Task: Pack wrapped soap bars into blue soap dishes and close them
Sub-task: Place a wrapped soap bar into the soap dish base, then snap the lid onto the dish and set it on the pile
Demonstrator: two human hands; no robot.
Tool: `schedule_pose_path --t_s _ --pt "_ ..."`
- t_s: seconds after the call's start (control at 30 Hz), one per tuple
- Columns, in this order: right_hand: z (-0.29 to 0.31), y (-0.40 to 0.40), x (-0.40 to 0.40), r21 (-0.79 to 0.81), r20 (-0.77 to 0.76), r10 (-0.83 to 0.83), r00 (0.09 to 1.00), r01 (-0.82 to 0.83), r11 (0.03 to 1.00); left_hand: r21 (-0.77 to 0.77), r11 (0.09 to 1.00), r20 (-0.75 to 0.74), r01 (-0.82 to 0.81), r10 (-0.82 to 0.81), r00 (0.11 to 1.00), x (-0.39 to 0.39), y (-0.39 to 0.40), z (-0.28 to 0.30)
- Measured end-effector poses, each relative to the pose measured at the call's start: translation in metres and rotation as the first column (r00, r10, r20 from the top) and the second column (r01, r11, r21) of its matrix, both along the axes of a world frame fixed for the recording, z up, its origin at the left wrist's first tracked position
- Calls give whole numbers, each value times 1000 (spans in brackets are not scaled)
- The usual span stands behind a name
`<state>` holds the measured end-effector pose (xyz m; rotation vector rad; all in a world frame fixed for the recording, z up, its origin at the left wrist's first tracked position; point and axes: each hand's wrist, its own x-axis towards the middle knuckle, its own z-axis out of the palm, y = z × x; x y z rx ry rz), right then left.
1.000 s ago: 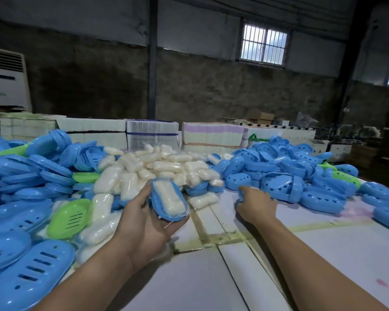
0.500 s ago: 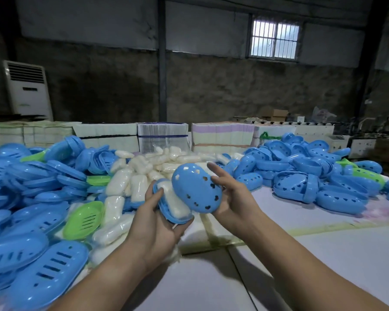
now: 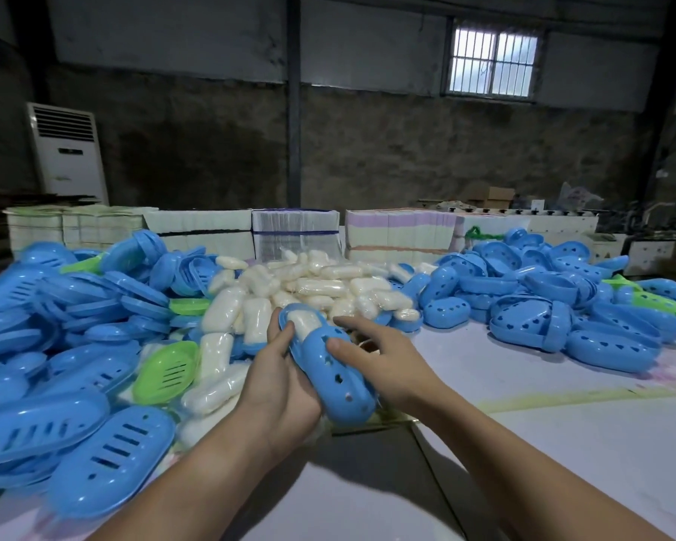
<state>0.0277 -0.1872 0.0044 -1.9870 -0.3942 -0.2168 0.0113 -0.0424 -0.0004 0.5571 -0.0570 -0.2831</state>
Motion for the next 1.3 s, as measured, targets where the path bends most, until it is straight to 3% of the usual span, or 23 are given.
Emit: schedule_pose_path --t_s 0.17,0.37,0.4,0.47,0.57,0.9,1.13,1.3 --pt "-7 9 -1 -194 302 -104 947 168 967 -90 996 -44 -13 9 999 3 0 -3" --pt "0 -1 -3 -437 229 58 972 50 898 -67 997 -28 -47 45 999 8 6 -5" --pt "0 -1 -2 -399 223 52 973 43 916 -82 996 -6 -46 46 999 7 6 -4" --pt "1 0 -2 -171 179 10 984 22 985 -102 994 23 -28 30 999 5 4 -2" --pt "3 2 0 152 92 -11 996 -3 988 -15 998 83 -64 65 994 4 -1 -5" --pt "1 1 2 255 68 33 997 -49 966 283 937 336 -204 102 936 -3 -4 -5" --pt "-1 -1 3 265 79 44 996 -64 962 460 853 450 -246 15 893 -7 0 -10" --pt "0 -2 6 279 82 77 994 -97 955 443 856 450 -266 44 892 -5 -2 -8"
